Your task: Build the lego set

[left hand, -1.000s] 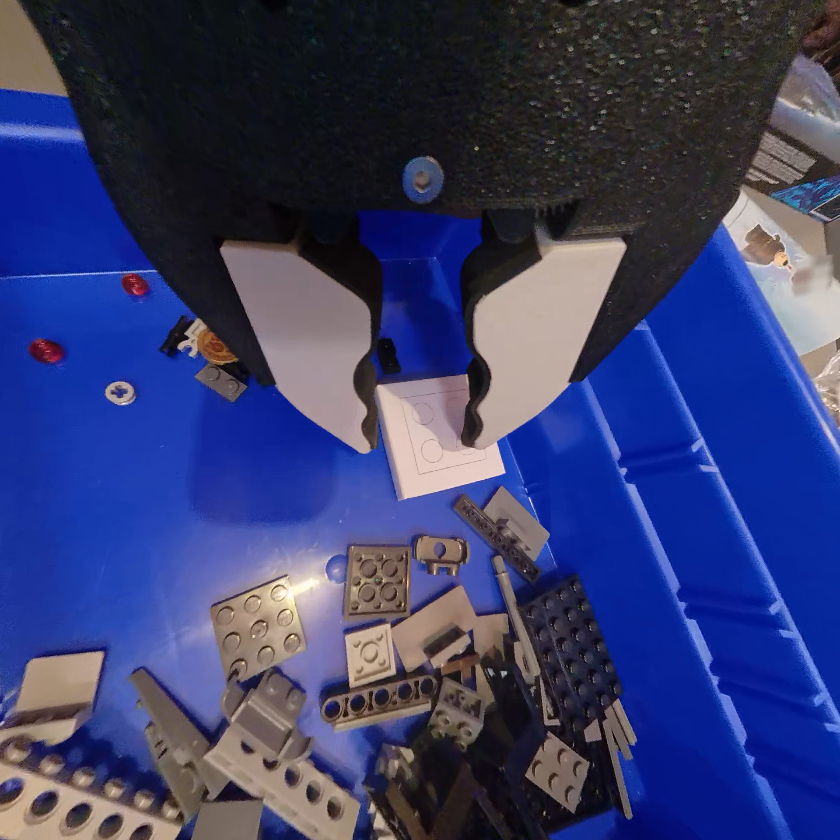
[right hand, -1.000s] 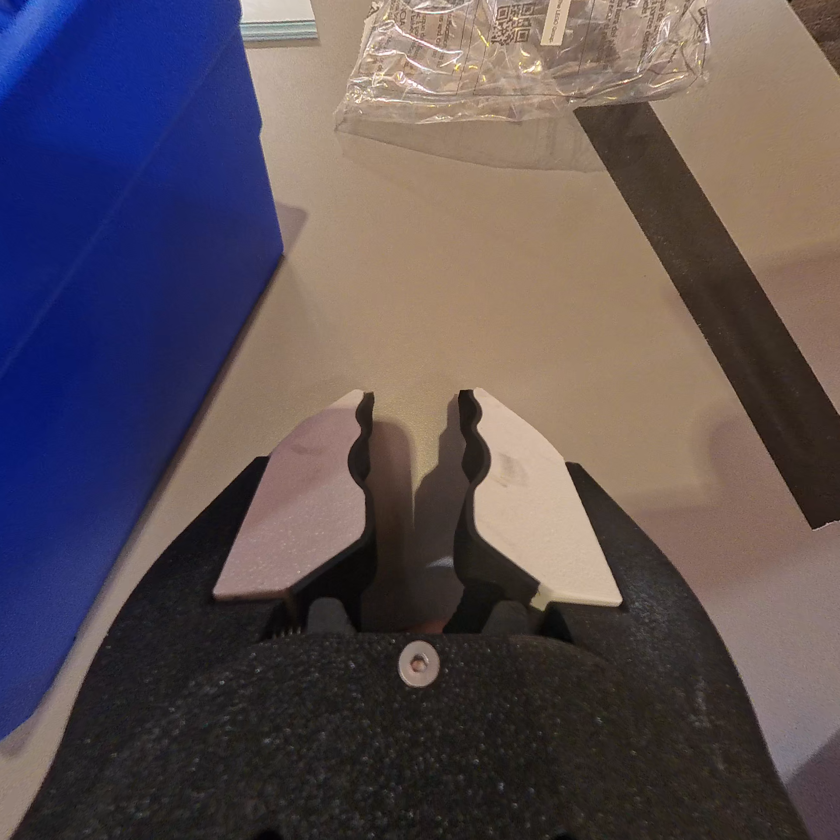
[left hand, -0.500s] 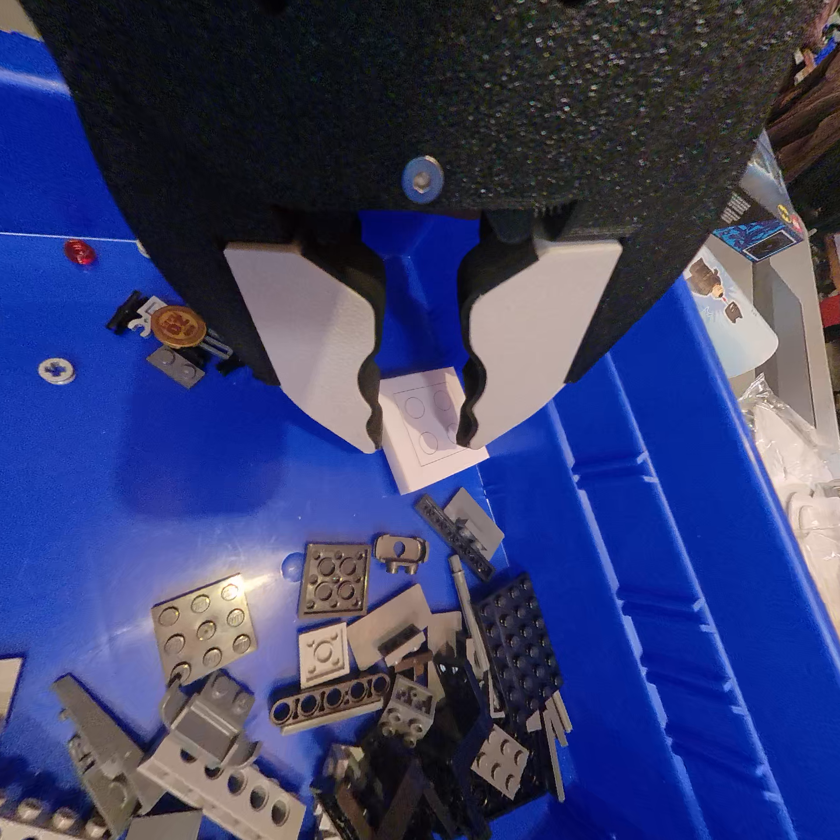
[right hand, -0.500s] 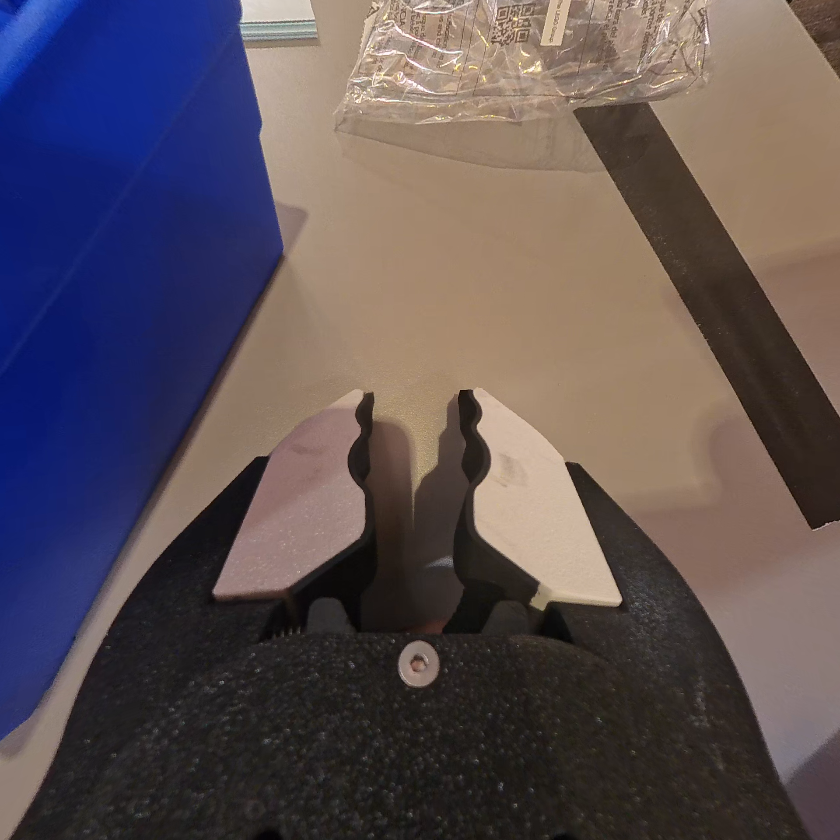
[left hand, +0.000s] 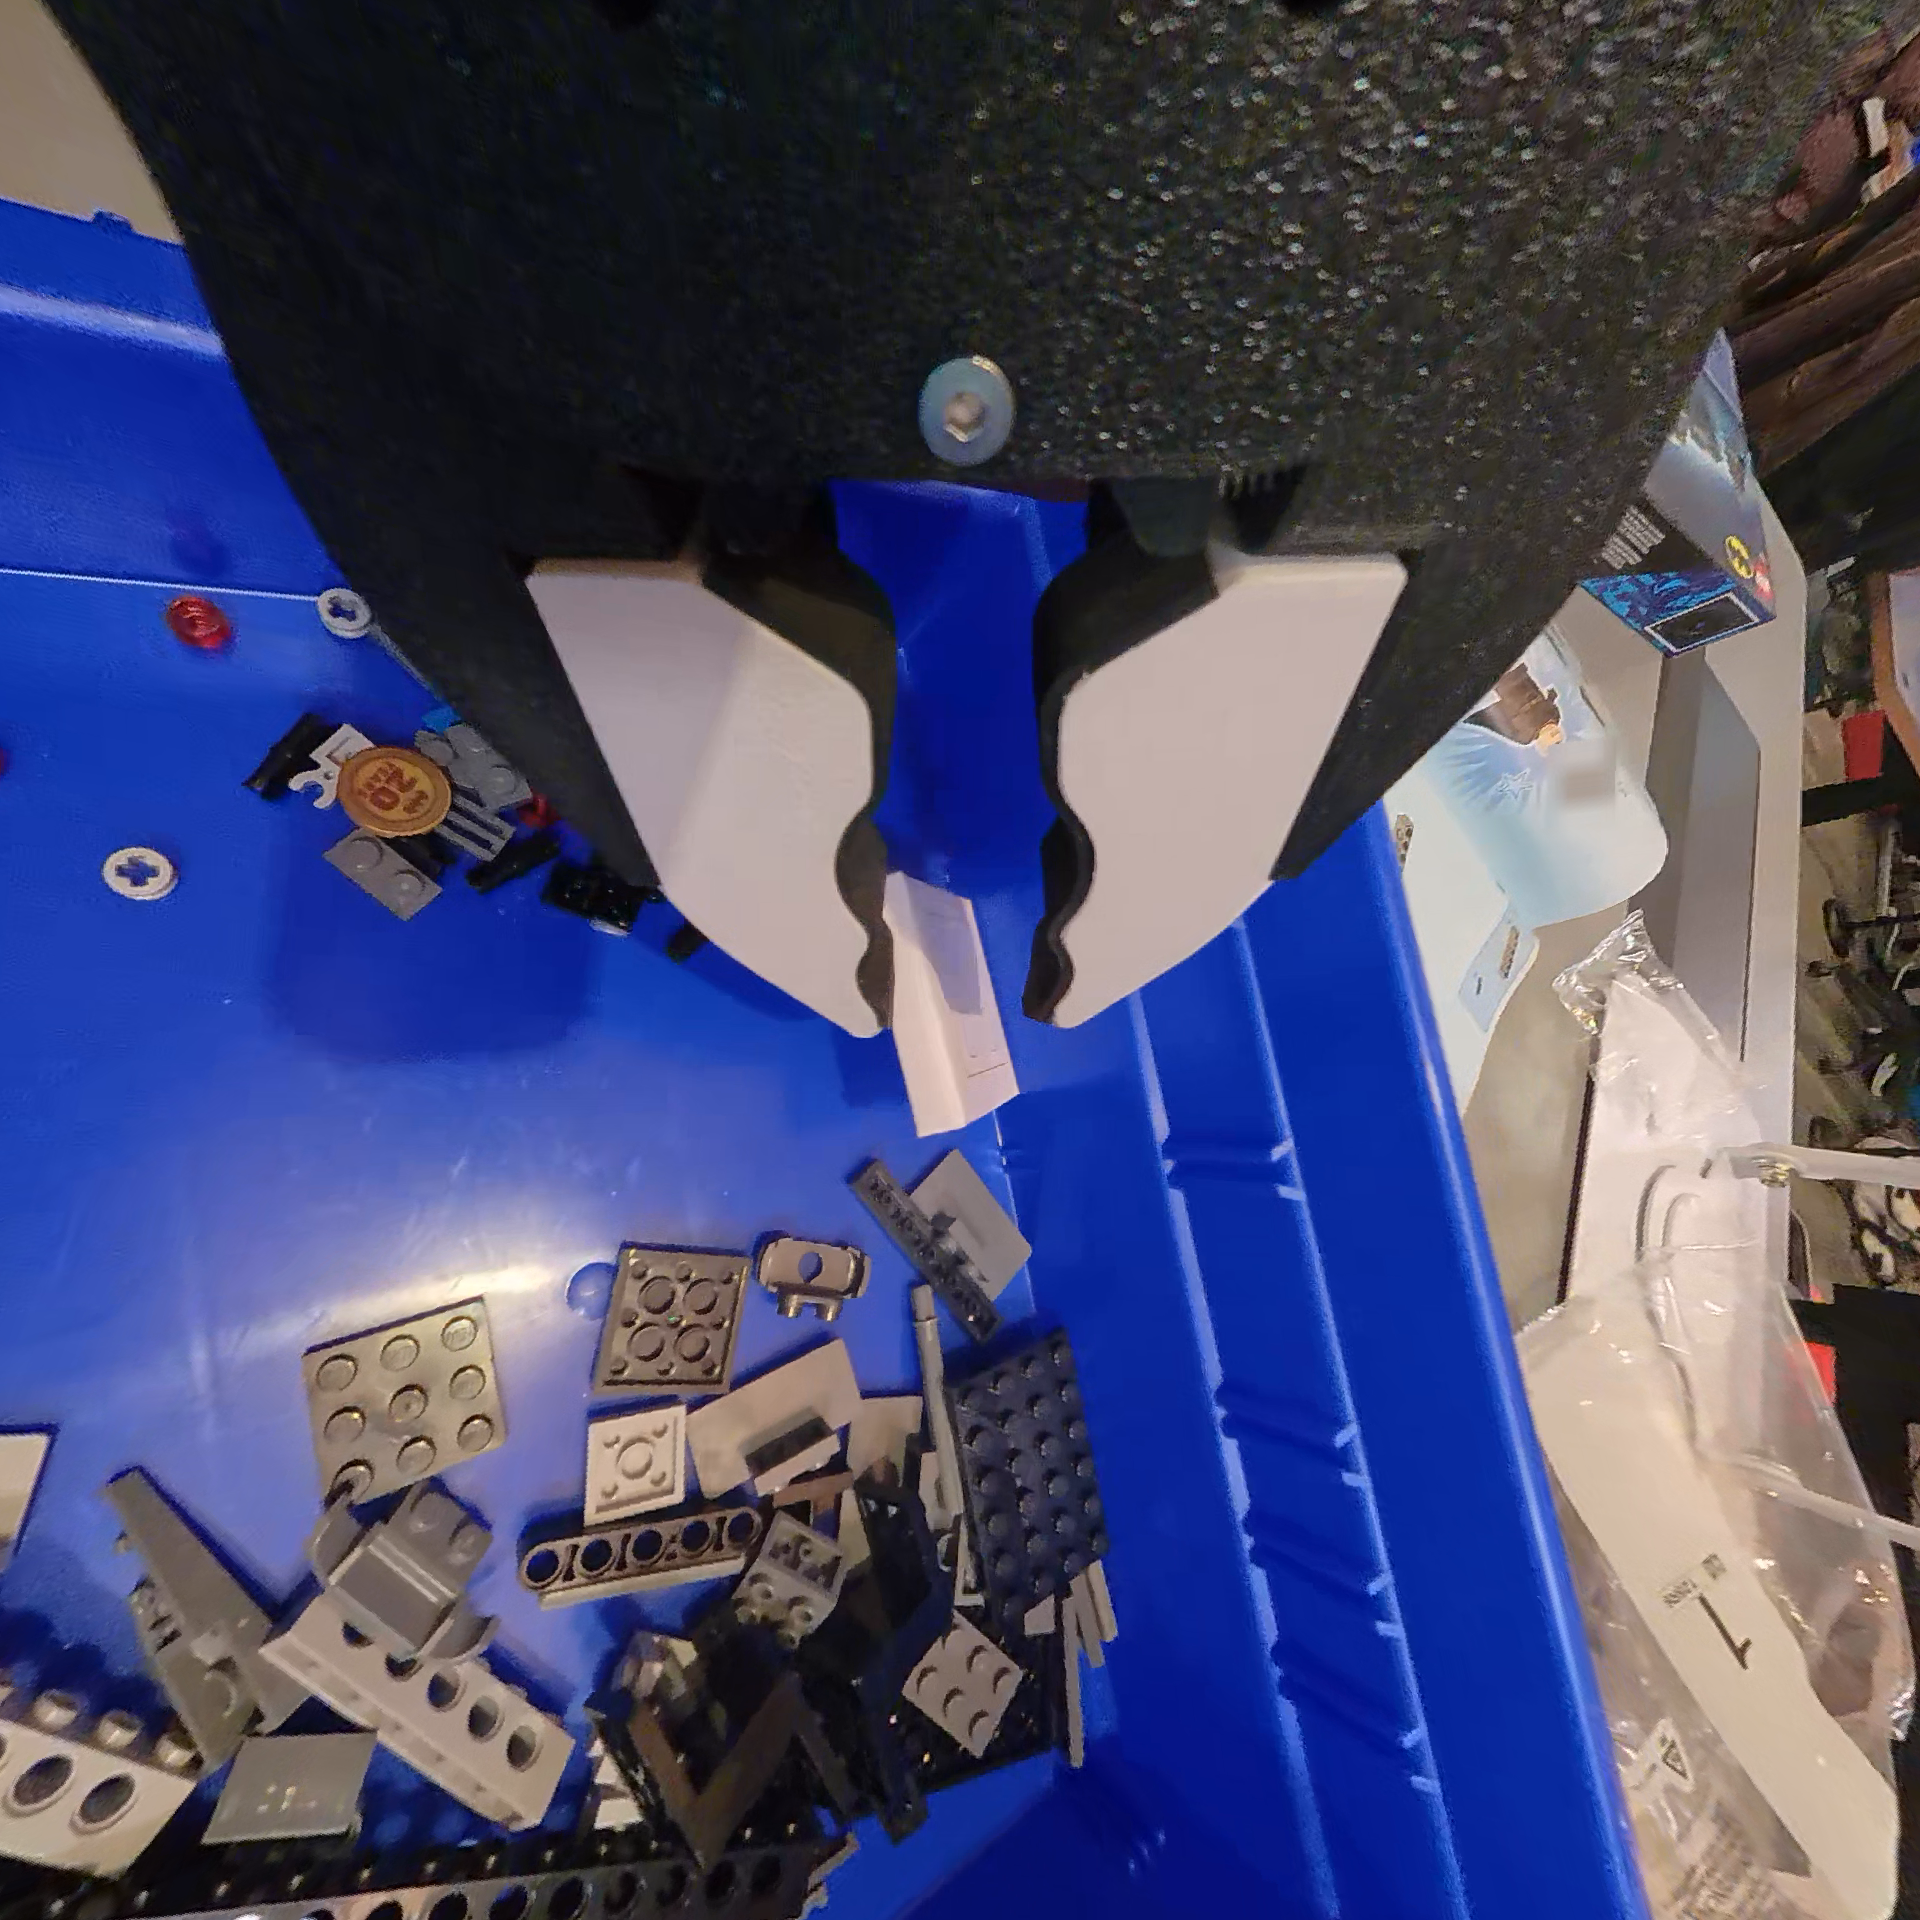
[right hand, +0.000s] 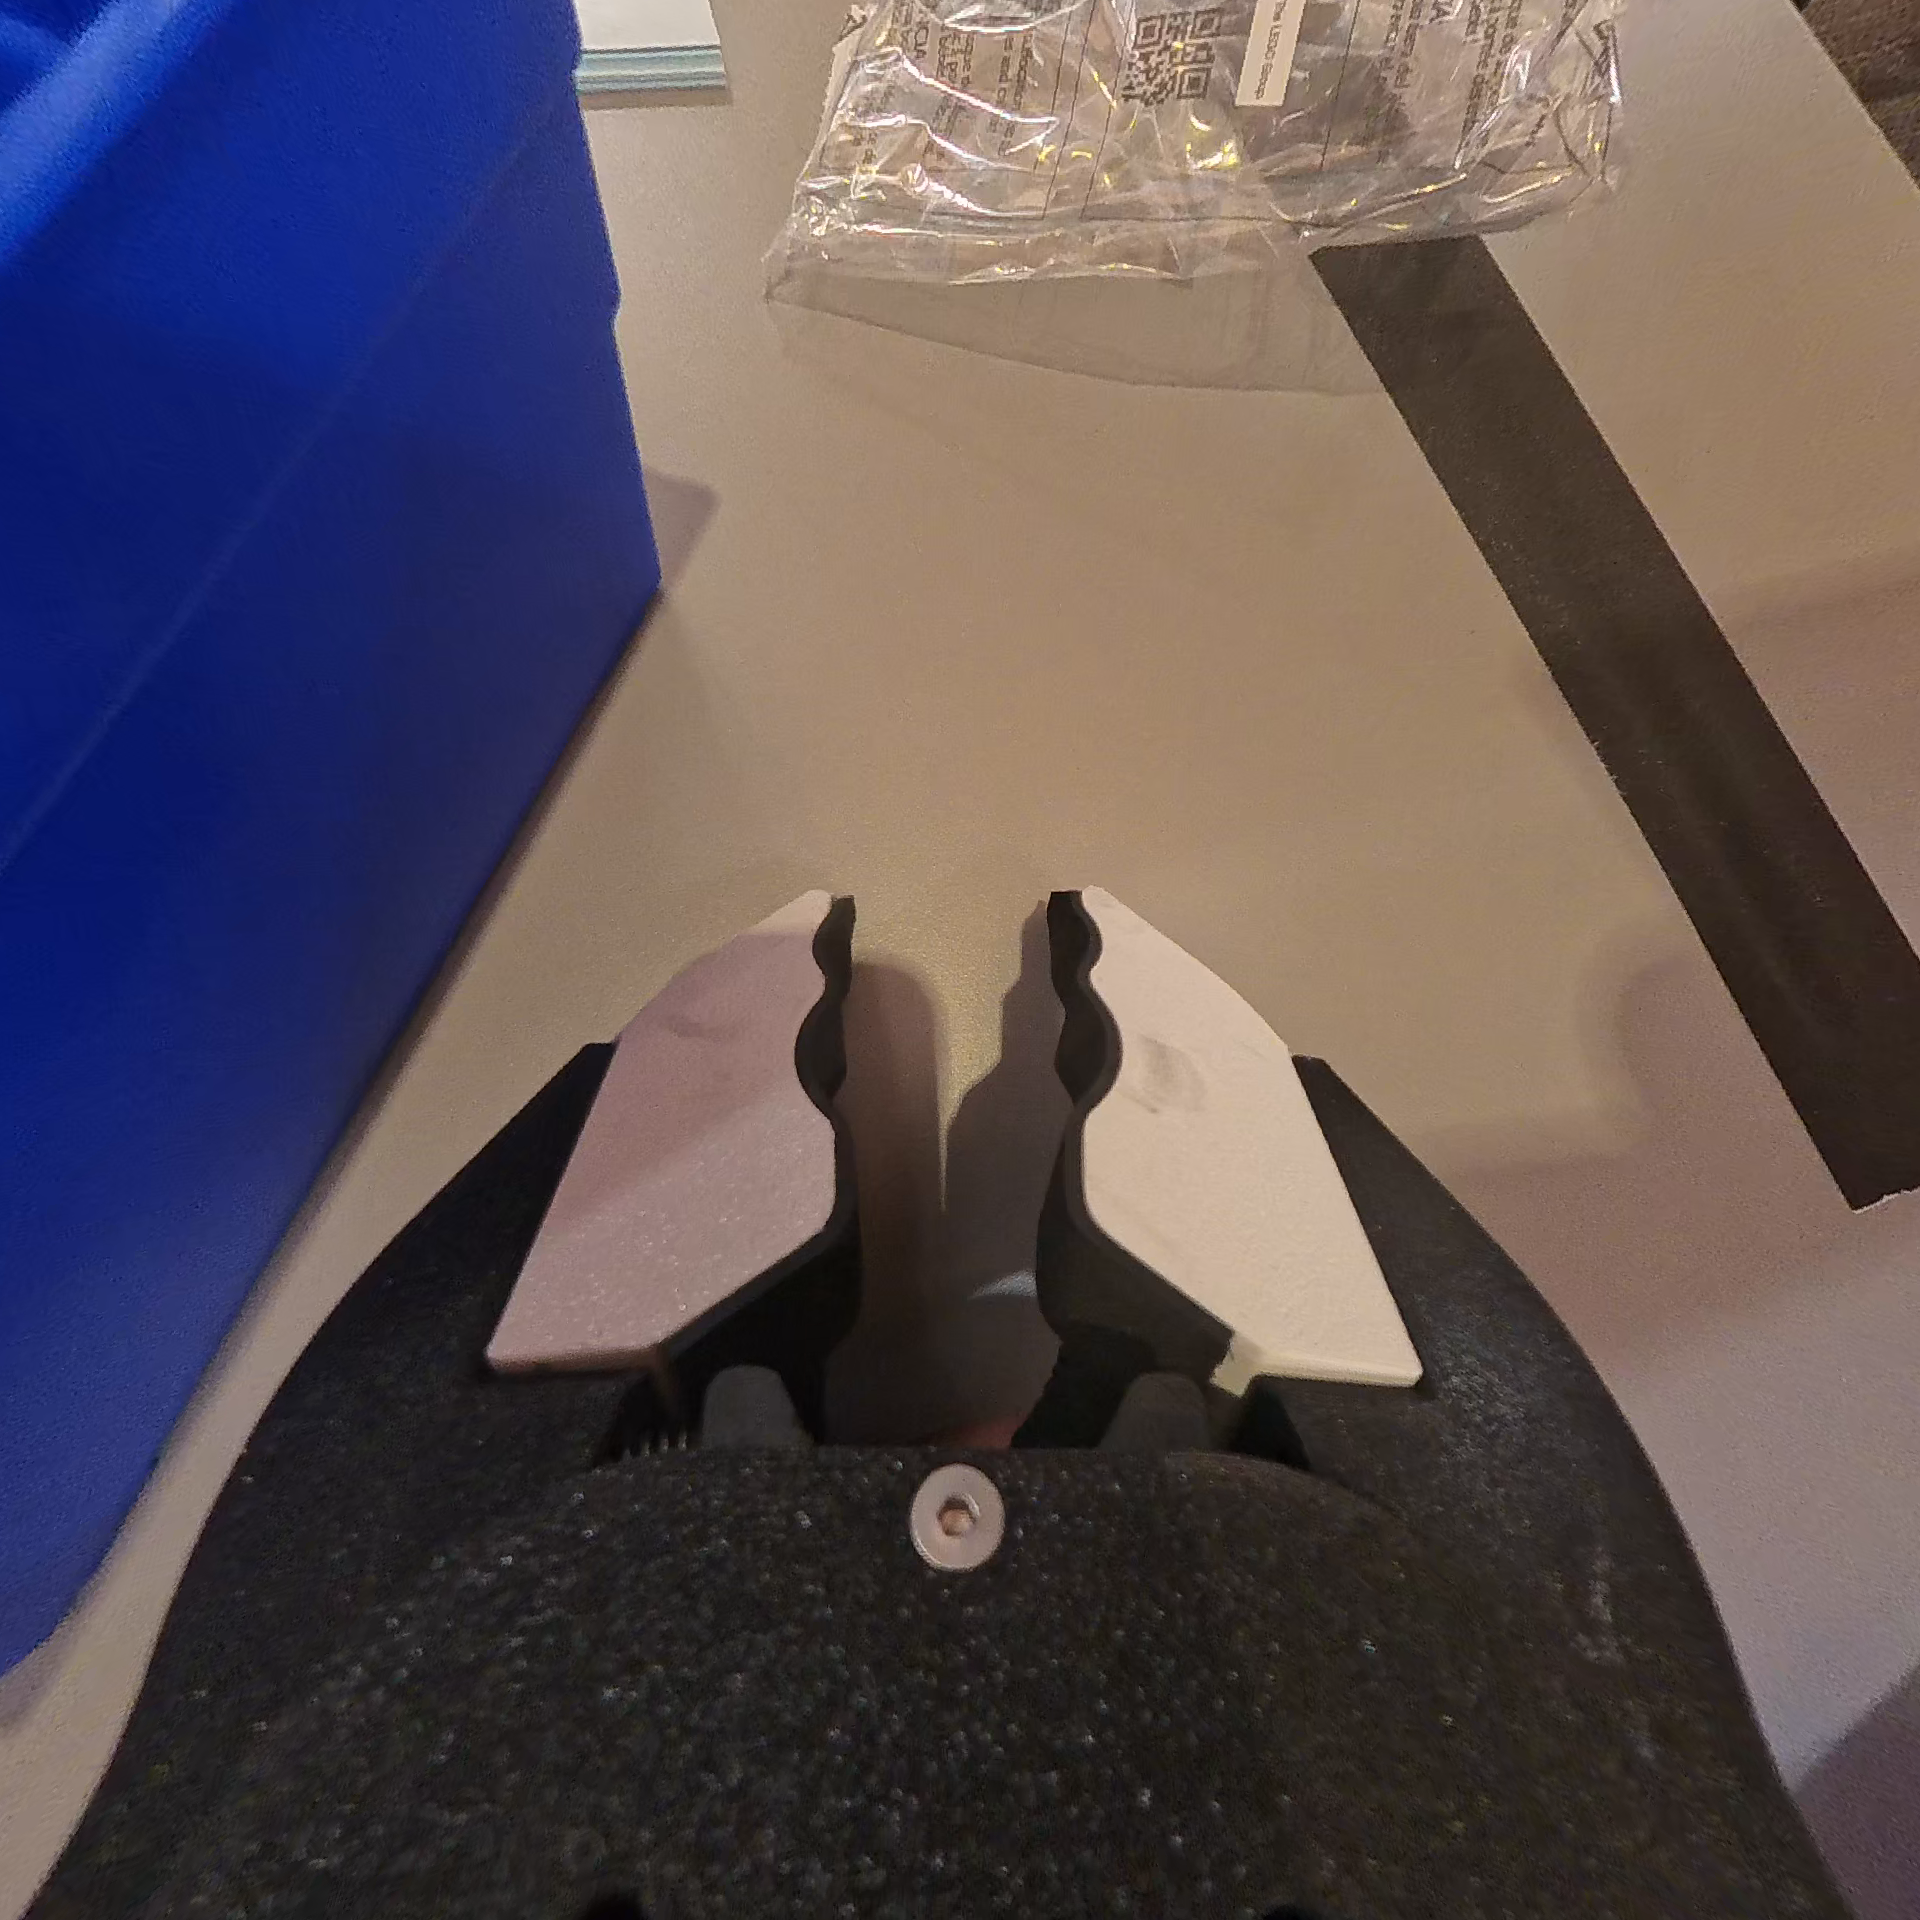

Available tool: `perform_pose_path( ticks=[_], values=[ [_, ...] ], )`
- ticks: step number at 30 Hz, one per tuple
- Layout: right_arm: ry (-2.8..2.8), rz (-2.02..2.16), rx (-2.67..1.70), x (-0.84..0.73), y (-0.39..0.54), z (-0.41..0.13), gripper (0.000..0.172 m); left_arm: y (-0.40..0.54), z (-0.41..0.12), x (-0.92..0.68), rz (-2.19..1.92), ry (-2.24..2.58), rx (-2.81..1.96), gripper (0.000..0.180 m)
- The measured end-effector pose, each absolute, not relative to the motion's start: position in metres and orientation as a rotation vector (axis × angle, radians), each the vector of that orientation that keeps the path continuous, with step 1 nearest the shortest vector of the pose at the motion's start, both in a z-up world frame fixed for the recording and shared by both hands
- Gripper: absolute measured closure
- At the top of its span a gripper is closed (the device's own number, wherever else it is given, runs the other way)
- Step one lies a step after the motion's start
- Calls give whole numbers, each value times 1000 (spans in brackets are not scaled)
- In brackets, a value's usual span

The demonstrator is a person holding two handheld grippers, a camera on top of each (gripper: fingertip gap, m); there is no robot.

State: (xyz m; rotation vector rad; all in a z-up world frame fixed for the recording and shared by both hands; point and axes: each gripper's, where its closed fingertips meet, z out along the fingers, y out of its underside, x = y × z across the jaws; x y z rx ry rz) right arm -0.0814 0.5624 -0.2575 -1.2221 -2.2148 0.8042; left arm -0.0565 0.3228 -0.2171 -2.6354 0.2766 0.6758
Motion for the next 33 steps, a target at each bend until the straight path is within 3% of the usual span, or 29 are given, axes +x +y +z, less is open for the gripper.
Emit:
perform_pose_path(
  ticks=[5, 21, 28, 33],
  values=[
    [-2214, 803, -1221, -81, 562, -258, 134, 322, -211, -65, 728, 257, -2615, 164],
    [-2214, 803, -1220, -81, 562, -258, 134, 324, -226, -66, 664, 234, -2646, 169],
    [-2214, 803, -1221, -81, 562, -257, 134, 332, -219, -42, 473, 252, -2593, 170],
    [-2214, 804, -1222, -81, 562, -257, 134, 341, -207, 6, 50, 273, -2507, 169]
  ],
)
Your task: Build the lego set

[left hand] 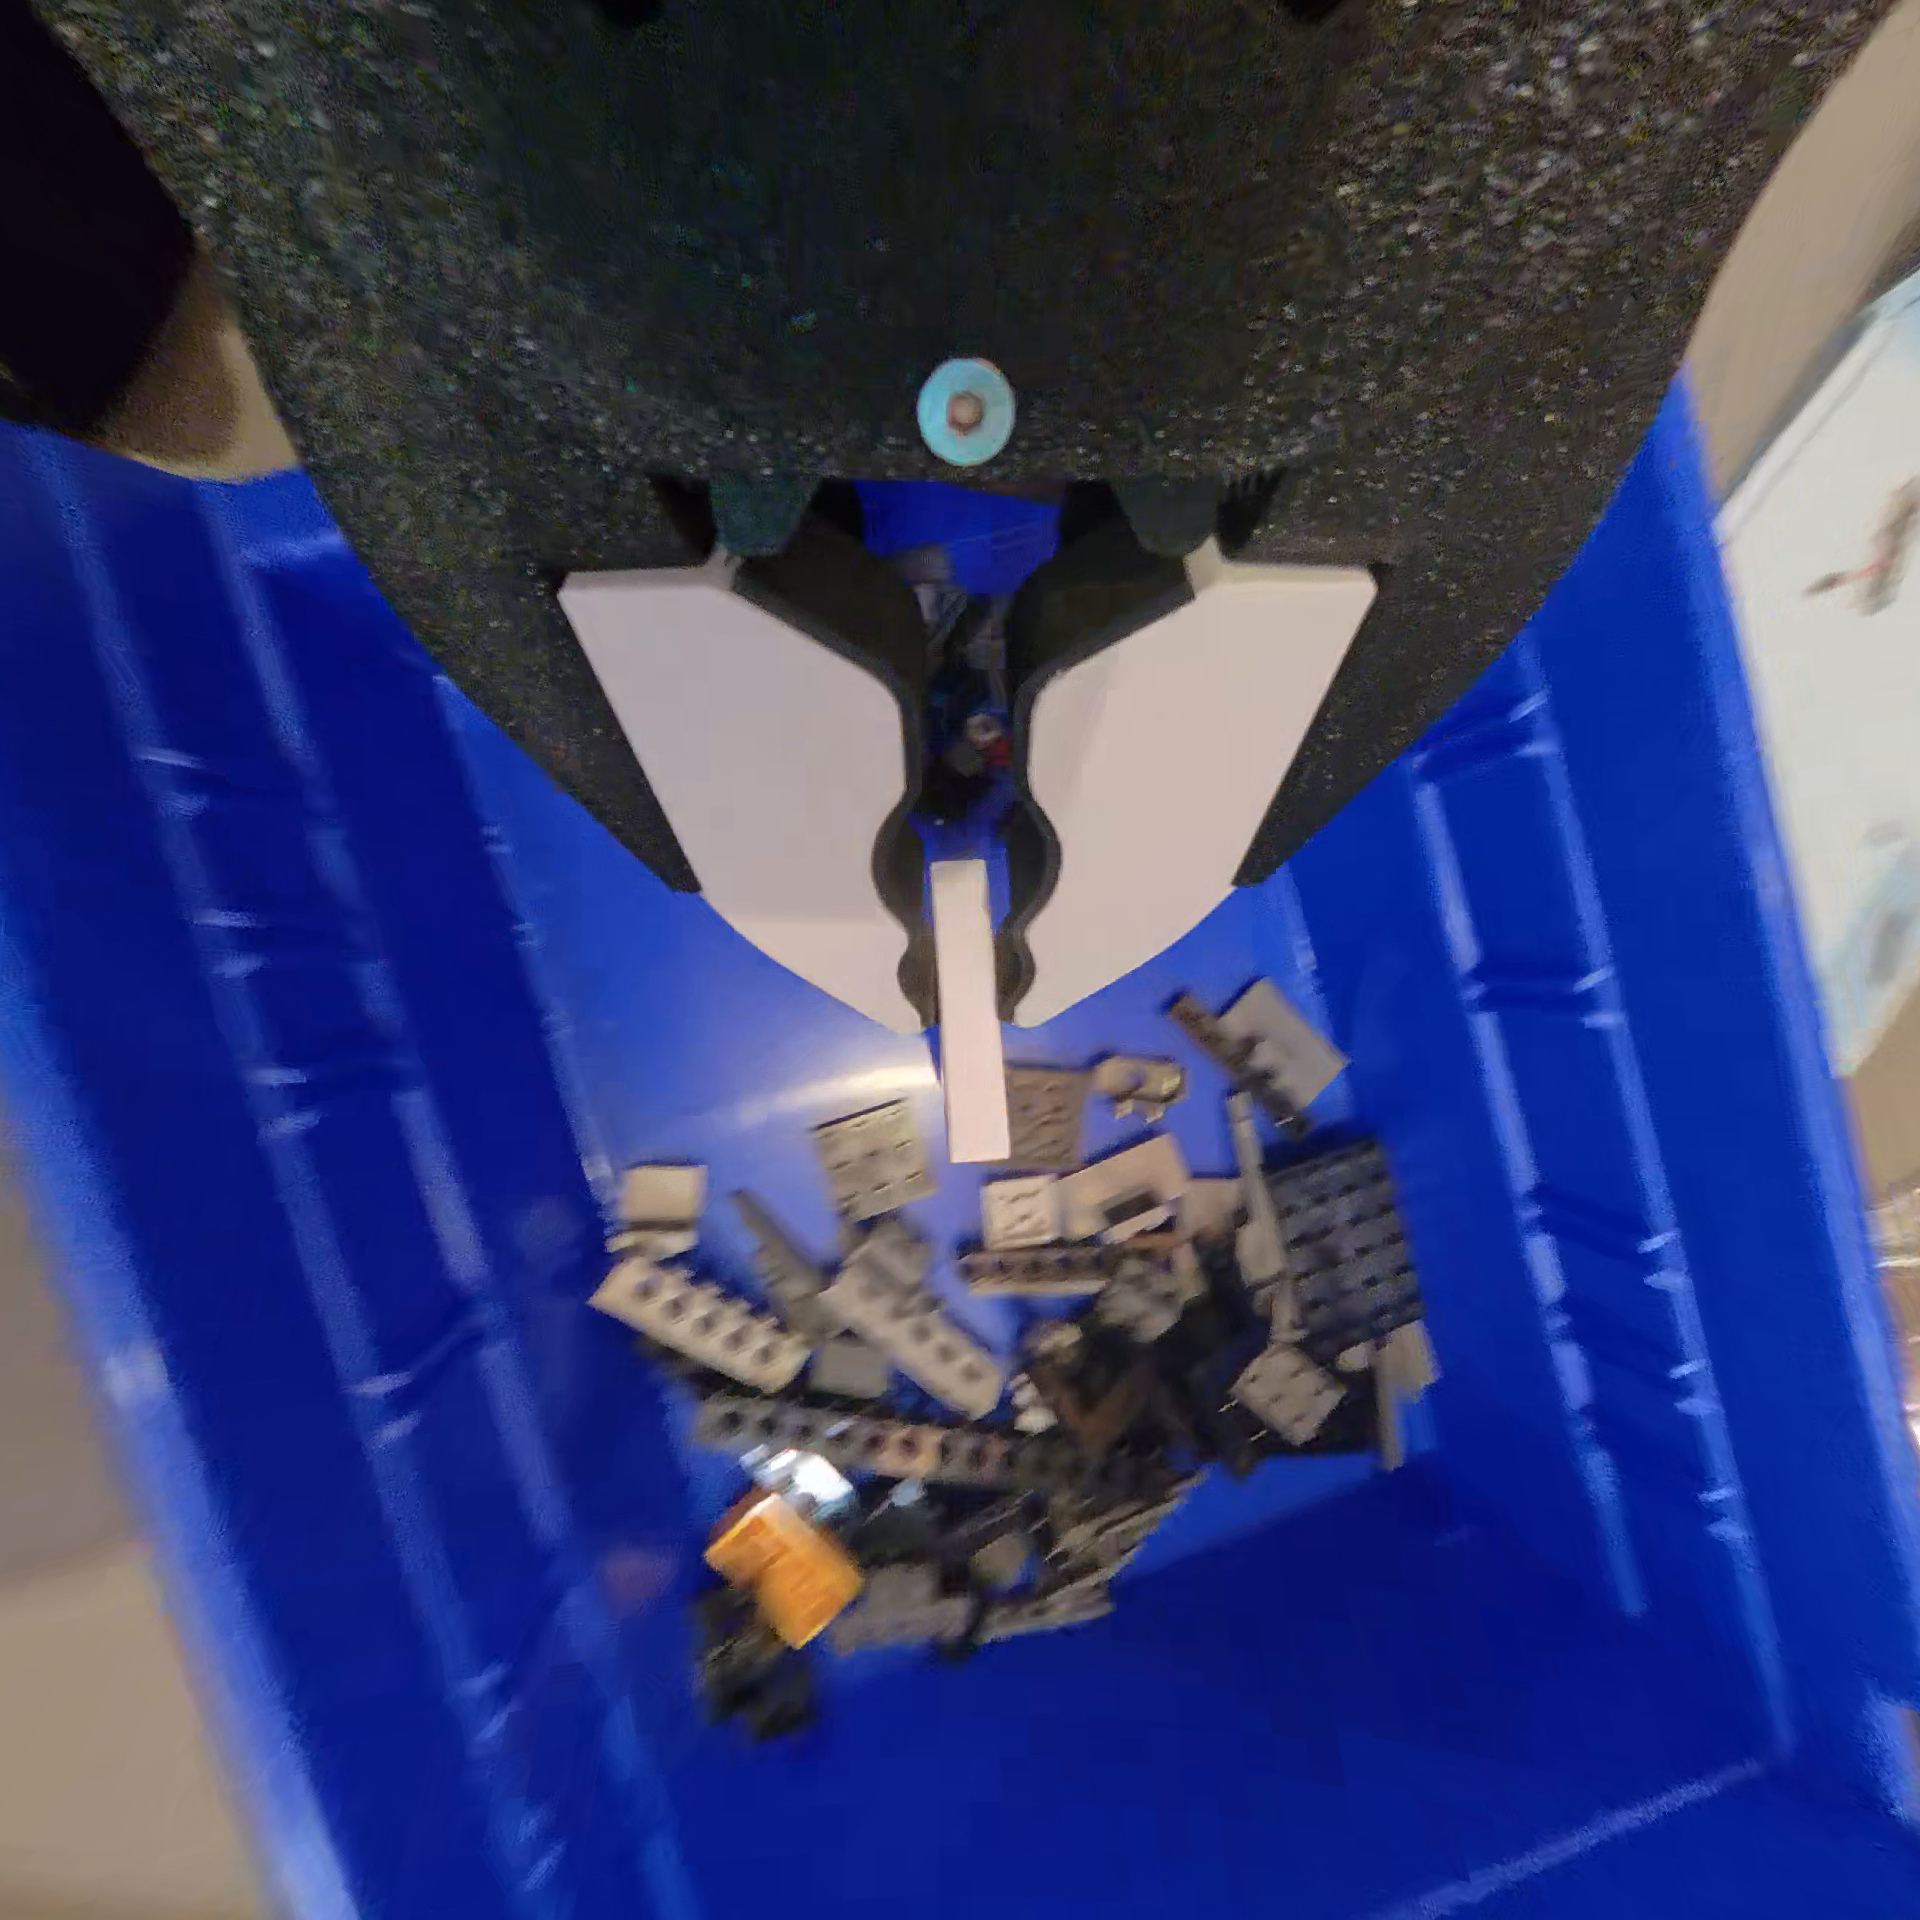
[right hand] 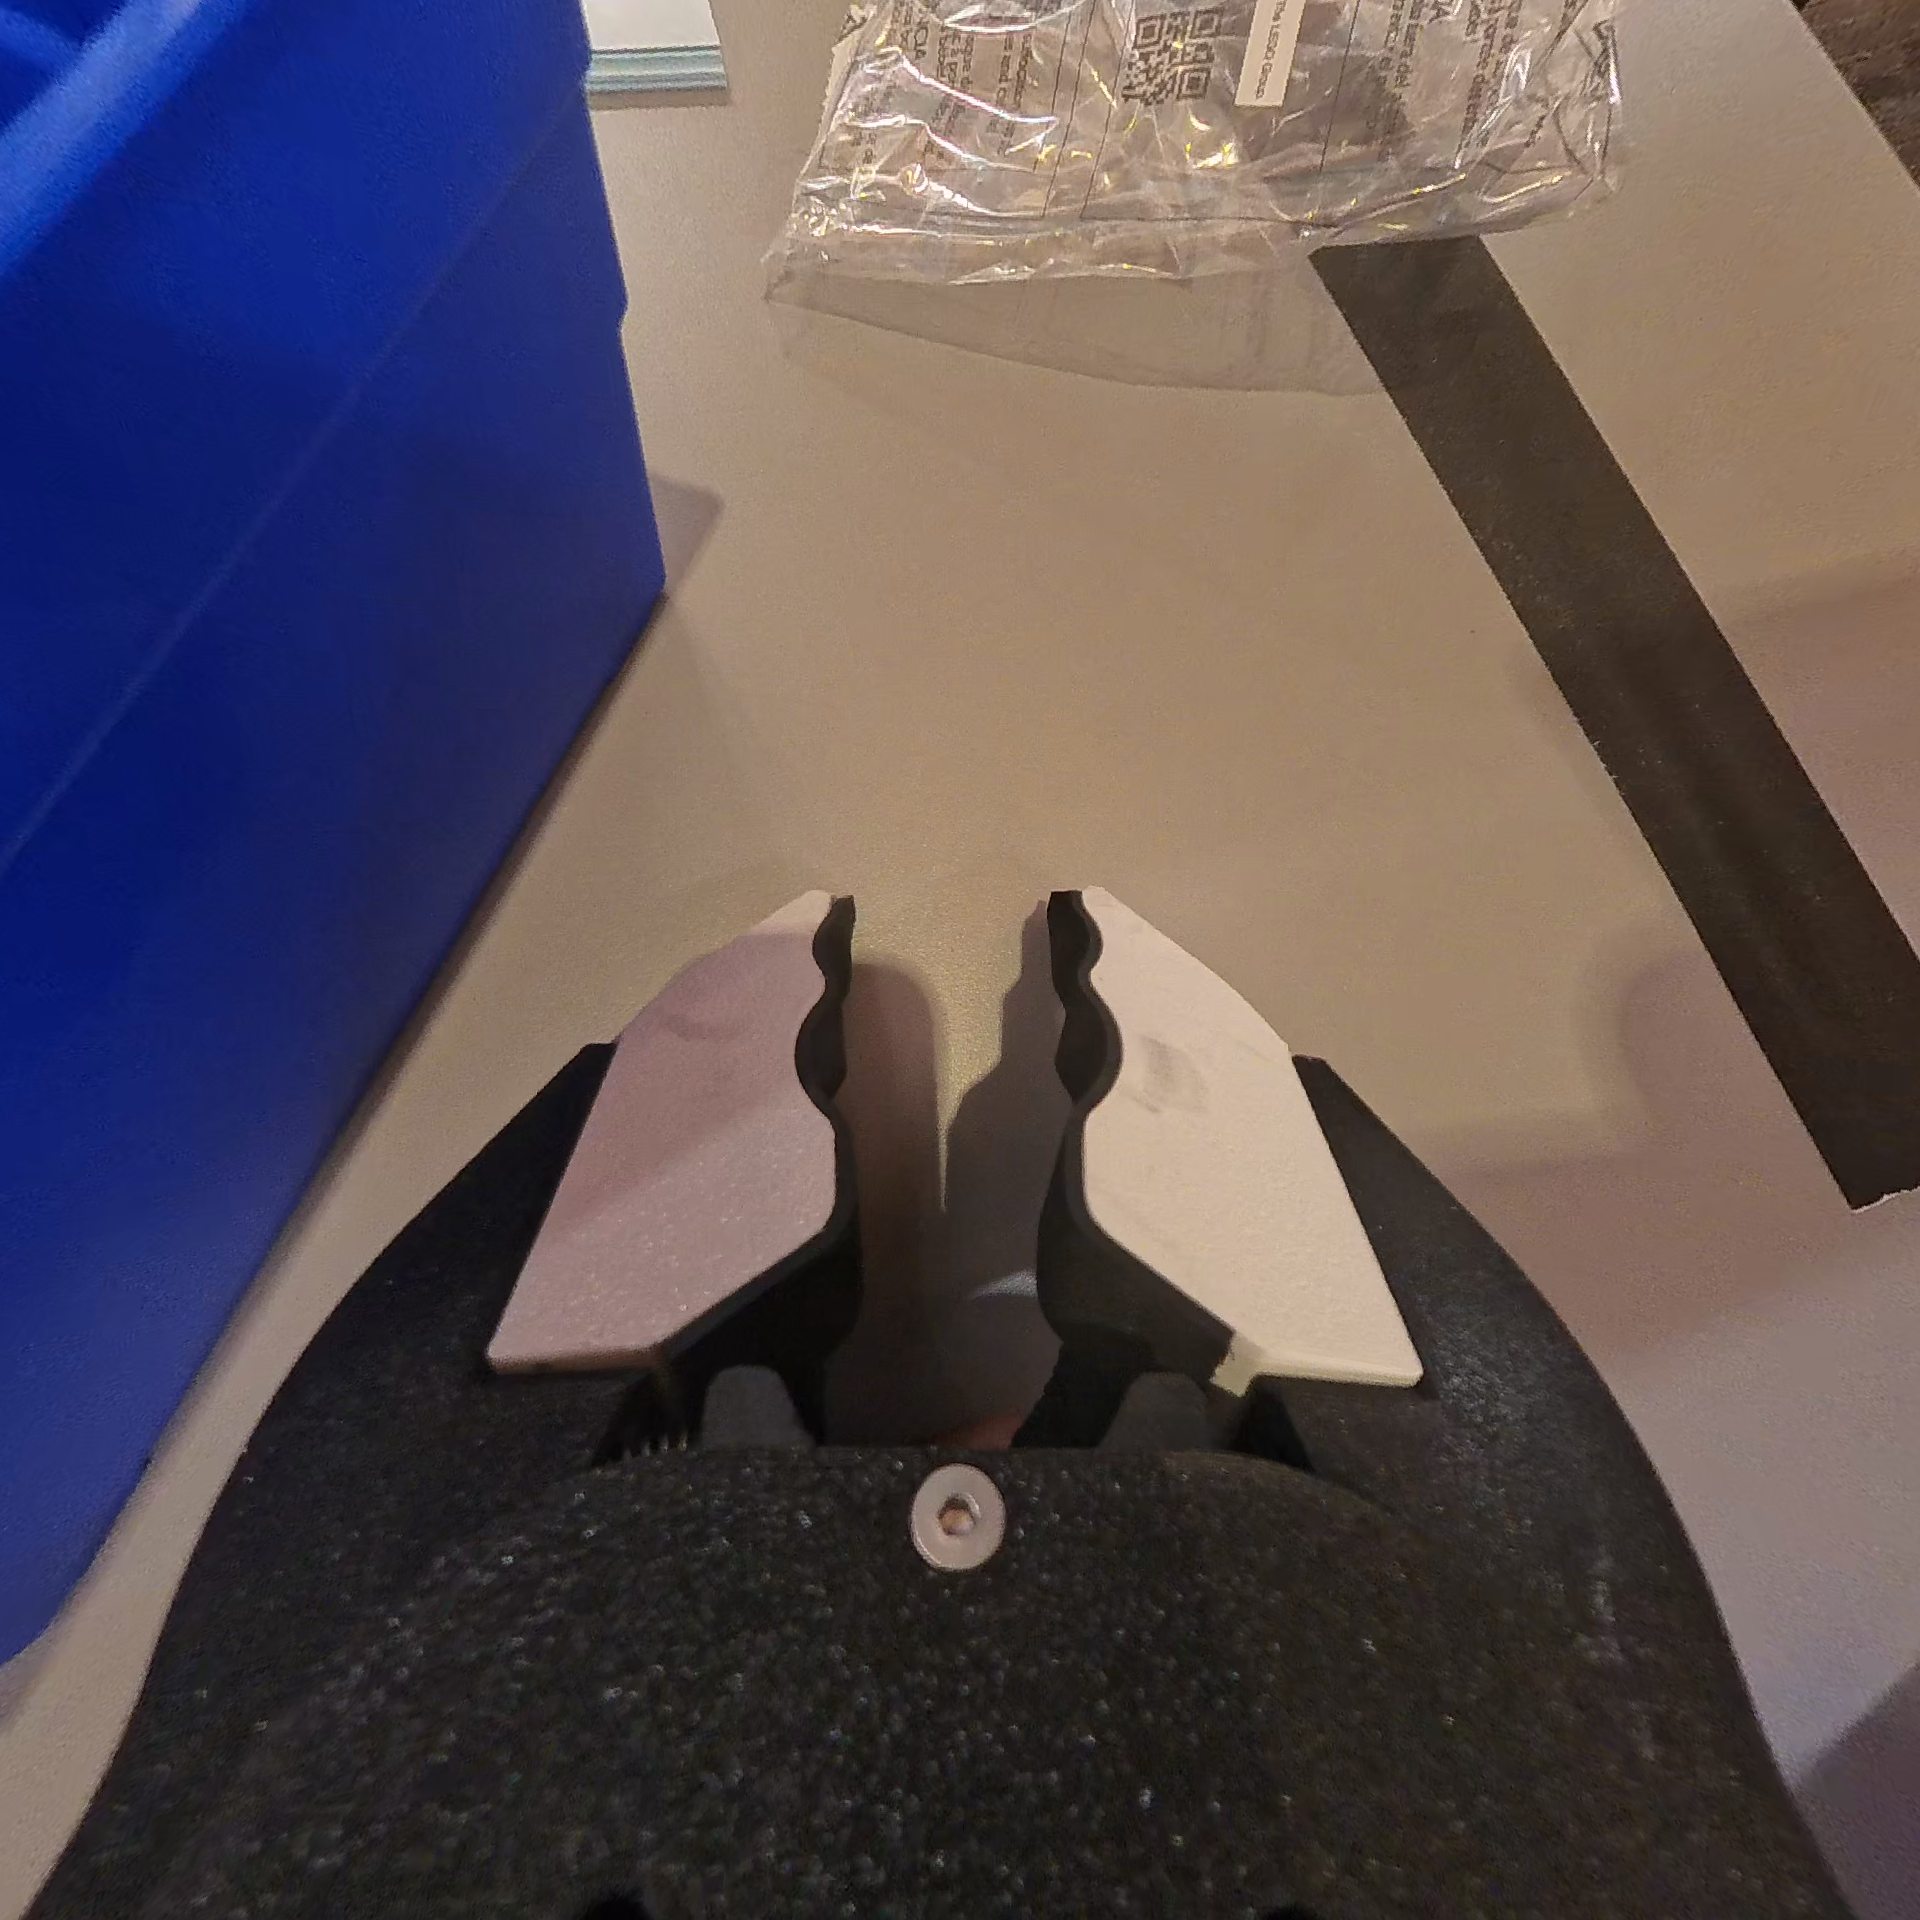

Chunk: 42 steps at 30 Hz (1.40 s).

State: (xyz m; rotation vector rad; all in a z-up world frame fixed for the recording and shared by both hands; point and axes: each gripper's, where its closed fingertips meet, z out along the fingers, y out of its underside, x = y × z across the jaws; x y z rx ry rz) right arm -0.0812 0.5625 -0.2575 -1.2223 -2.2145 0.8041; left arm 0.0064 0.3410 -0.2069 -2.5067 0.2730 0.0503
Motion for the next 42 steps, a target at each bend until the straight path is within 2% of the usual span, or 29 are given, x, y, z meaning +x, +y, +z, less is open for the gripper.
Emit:
perform_pose_path(
  ticks=[4, 11, 22, 36, 42],
  values=[
    [-2215, 804, -1222, -81, 562, -257, 134, 343, -203, 40, -280, 249, -2448, 170],
    [-2215, 805, -1223, -81, 562, -257, 134, 341, -211, 63, -582, 171, -2426, 170],
    [-2214, 804, -1222, -81, 563, -257, 134, 343, -236, 26, -170, 197, -2597, 158],
    [-2214, 804, -1222, -81, 563, -257, 134, 330, -238, 43, -151, 422, -2636, 145],
    [-2215, 804, -1223, -81, 563, -257, 134, 334, -229, 55, -271, 417, -2583, 145]
  ],
)
